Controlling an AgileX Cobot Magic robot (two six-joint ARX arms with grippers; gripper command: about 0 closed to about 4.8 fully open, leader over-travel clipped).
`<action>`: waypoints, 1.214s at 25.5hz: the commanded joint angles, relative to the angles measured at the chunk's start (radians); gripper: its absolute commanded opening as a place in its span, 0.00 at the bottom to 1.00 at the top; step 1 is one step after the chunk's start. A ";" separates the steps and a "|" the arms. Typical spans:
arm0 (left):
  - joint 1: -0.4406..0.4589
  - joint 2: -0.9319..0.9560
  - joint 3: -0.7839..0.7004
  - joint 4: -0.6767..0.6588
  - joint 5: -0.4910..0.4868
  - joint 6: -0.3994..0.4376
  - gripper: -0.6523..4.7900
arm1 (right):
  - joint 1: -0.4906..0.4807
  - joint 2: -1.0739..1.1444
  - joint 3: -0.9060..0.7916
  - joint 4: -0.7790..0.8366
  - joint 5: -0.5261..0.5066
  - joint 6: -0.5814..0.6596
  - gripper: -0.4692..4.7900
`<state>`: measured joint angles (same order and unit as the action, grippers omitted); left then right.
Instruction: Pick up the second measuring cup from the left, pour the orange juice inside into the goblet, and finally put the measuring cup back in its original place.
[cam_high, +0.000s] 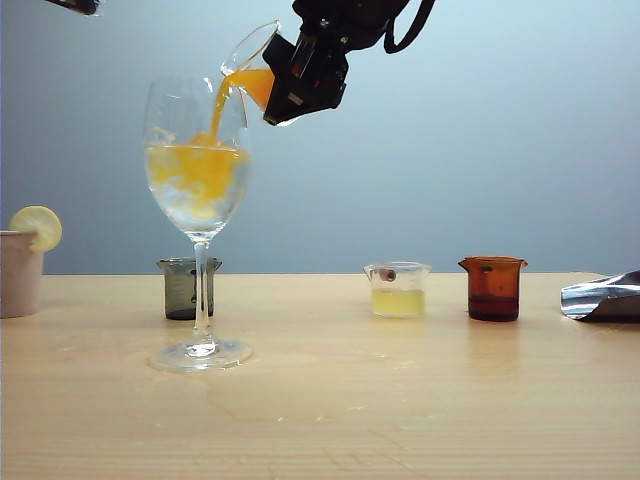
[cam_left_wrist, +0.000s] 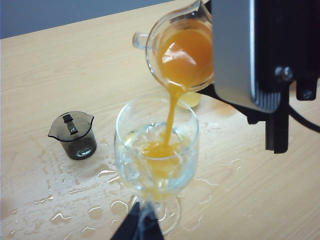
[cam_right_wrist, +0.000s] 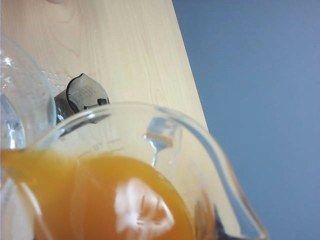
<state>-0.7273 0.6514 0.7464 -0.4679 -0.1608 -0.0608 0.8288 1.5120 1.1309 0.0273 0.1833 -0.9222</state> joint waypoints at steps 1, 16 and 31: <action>0.000 -0.002 0.005 0.012 -0.001 0.000 0.11 | 0.003 -0.010 0.009 0.037 0.008 -0.010 0.30; 0.000 -0.002 0.005 0.009 -0.004 0.000 0.11 | 0.025 -0.010 0.044 0.056 0.066 -0.069 0.30; 0.000 -0.002 0.005 -0.007 -0.004 0.001 0.11 | 0.026 -0.010 0.046 0.051 0.070 -0.182 0.30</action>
<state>-0.7273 0.6514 0.7464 -0.4770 -0.1612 -0.0608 0.8539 1.5093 1.1702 0.0544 0.2481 -1.0878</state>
